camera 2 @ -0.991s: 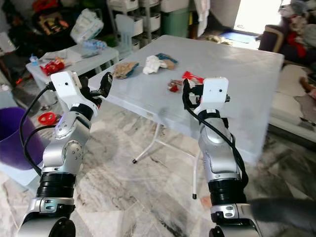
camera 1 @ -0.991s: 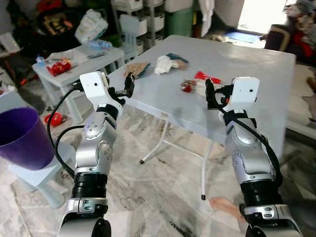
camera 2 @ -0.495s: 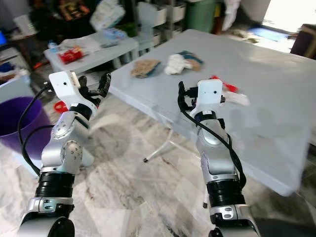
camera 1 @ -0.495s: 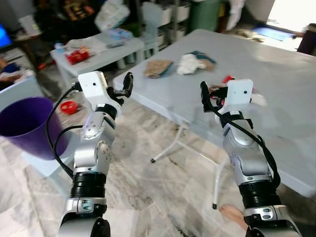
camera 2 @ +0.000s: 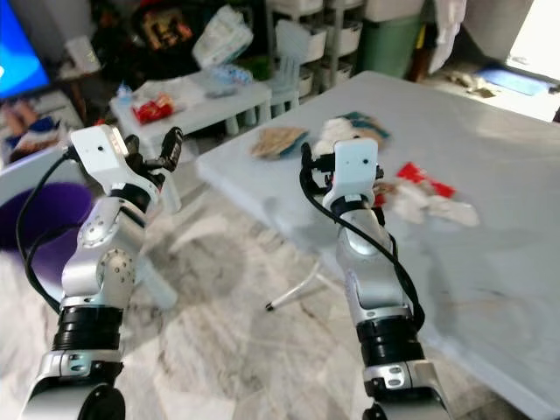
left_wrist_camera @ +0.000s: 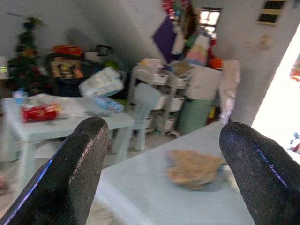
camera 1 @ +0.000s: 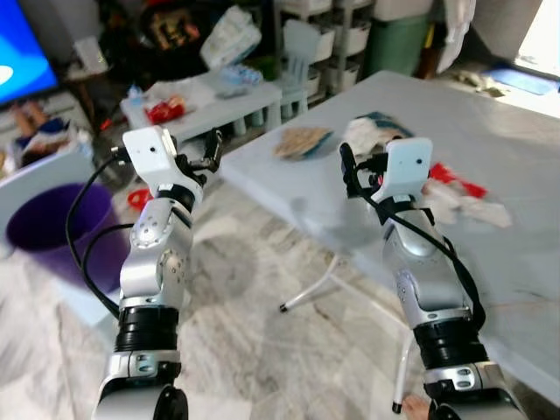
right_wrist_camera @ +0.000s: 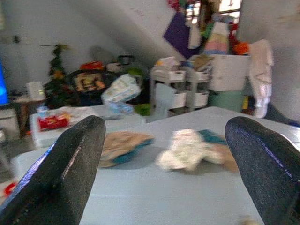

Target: Picking trash to rubbish bin

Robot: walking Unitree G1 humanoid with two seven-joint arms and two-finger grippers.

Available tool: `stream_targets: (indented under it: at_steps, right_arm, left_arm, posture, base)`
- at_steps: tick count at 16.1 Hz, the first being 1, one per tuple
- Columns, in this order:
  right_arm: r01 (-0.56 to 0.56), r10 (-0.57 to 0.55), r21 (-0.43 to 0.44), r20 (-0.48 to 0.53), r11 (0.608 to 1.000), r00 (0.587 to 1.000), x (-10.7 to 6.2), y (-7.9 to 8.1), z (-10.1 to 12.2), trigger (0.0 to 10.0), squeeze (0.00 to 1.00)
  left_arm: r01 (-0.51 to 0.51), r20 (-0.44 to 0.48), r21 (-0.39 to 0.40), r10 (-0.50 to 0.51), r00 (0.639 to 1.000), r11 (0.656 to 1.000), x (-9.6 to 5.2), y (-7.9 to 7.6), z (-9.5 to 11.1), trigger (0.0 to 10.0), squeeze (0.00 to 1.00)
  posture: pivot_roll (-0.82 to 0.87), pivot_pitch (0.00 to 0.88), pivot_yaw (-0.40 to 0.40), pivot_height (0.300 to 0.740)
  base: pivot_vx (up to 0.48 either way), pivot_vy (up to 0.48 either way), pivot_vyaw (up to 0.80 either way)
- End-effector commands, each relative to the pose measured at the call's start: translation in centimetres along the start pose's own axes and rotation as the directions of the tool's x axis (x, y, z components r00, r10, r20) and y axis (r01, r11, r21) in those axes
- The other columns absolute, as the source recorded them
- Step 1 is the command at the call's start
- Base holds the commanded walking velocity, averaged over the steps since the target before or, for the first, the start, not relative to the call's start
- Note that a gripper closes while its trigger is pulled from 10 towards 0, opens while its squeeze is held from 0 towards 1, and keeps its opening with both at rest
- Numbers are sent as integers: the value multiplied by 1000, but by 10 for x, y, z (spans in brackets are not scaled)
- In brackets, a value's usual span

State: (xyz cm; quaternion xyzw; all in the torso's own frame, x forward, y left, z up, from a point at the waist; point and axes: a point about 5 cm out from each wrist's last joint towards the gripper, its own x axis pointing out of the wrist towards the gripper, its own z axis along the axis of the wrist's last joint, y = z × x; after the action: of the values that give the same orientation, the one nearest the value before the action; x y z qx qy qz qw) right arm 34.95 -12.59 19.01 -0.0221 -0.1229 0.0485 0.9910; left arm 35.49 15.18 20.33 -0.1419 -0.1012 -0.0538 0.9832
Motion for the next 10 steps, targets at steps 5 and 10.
stream_targets:
  at_steps: [5,10]
  right_arm:
    - [44,-44,-8,5,999,999,-1,-12,1,10000,0]
    - [29,-31,-55,-48,998,998,-5,-17,-5,10000,0]
  left_arm:
    - [43,1,5,-43,999,999,2,-11,2,10000,0]
    - [39,-77,19,-37,996,999,-5,-9,-15,10000,0]
  posture:
    - [13,0,48,740]
    - [8,0,49,740]
  base:
    - [377,192,0]
    - [59,0,0]
